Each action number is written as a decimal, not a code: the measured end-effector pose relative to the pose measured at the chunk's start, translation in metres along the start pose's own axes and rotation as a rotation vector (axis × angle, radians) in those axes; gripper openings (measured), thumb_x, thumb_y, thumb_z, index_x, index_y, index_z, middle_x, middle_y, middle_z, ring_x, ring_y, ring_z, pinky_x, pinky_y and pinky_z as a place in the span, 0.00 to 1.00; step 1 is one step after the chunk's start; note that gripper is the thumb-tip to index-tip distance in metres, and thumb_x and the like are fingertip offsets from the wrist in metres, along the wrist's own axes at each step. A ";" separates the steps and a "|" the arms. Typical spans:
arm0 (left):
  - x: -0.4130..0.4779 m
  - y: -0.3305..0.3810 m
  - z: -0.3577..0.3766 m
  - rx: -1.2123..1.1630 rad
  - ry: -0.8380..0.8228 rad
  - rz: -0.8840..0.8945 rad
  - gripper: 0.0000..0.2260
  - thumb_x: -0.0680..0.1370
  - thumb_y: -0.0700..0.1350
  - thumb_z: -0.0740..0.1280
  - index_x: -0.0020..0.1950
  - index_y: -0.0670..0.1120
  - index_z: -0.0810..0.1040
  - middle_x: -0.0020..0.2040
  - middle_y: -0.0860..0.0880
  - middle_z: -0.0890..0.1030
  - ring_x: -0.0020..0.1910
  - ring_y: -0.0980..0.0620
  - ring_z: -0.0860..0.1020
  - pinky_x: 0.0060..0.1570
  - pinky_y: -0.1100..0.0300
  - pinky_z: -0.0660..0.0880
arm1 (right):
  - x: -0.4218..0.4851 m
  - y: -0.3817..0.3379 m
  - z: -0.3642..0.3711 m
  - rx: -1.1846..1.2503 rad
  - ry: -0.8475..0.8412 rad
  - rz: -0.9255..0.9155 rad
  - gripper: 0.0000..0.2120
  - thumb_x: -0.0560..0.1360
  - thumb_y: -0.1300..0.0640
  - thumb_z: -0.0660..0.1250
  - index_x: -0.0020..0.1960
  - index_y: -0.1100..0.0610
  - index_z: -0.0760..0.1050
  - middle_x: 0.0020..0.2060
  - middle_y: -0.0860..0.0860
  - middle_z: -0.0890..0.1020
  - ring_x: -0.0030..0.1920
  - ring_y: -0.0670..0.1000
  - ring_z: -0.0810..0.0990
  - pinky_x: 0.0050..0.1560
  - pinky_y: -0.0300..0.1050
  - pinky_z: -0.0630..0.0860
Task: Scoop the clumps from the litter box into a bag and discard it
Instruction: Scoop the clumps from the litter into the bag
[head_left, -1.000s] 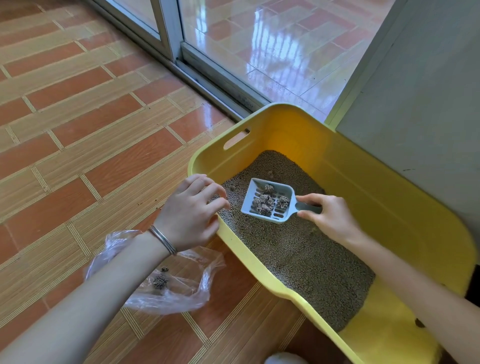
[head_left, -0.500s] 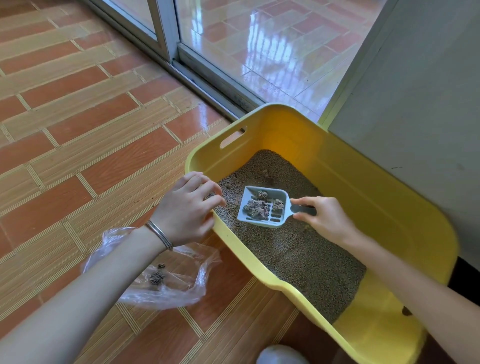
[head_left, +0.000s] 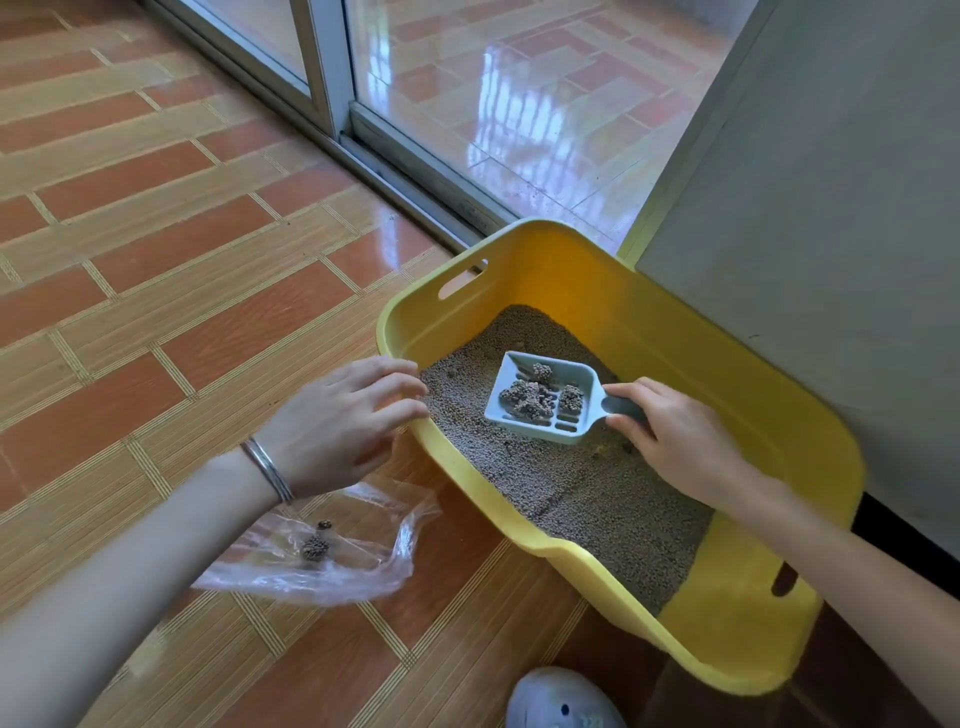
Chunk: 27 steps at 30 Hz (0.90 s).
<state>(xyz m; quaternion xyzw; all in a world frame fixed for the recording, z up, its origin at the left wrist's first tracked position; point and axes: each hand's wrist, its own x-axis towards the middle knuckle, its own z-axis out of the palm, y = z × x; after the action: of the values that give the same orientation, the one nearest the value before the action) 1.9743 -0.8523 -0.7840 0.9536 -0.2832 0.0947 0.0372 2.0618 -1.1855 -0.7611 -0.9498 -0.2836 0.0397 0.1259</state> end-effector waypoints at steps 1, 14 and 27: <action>-0.004 -0.001 -0.003 -0.002 0.011 0.005 0.14 0.72 0.43 0.61 0.56 0.46 0.77 0.58 0.47 0.78 0.65 0.45 0.70 0.64 0.52 0.66 | -0.001 -0.004 -0.003 0.041 0.005 0.000 0.15 0.76 0.53 0.64 0.62 0.55 0.74 0.48 0.44 0.77 0.42 0.44 0.72 0.36 0.32 0.64; -0.126 -0.012 -0.001 -0.023 -0.125 -0.322 0.11 0.72 0.49 0.61 0.50 0.48 0.79 0.54 0.46 0.81 0.51 0.46 0.79 0.45 0.50 0.79 | -0.009 -0.095 0.004 0.209 -0.110 -0.175 0.14 0.73 0.55 0.69 0.58 0.53 0.76 0.44 0.37 0.74 0.43 0.43 0.75 0.40 0.36 0.72; -0.186 -0.016 0.034 -0.047 -0.234 -0.476 0.16 0.62 0.47 0.76 0.48 0.49 0.80 0.55 0.44 0.80 0.50 0.45 0.80 0.39 0.54 0.80 | 0.024 -0.162 0.097 -0.289 0.068 -0.503 0.16 0.63 0.63 0.72 0.50 0.56 0.81 0.37 0.50 0.82 0.37 0.54 0.80 0.34 0.43 0.73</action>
<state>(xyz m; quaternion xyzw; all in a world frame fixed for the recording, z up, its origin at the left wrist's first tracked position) 1.8354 -0.7437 -0.8555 0.9967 -0.0554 -0.0343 0.0477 1.9823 -1.0209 -0.8121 -0.8586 -0.5085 -0.0656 0.0047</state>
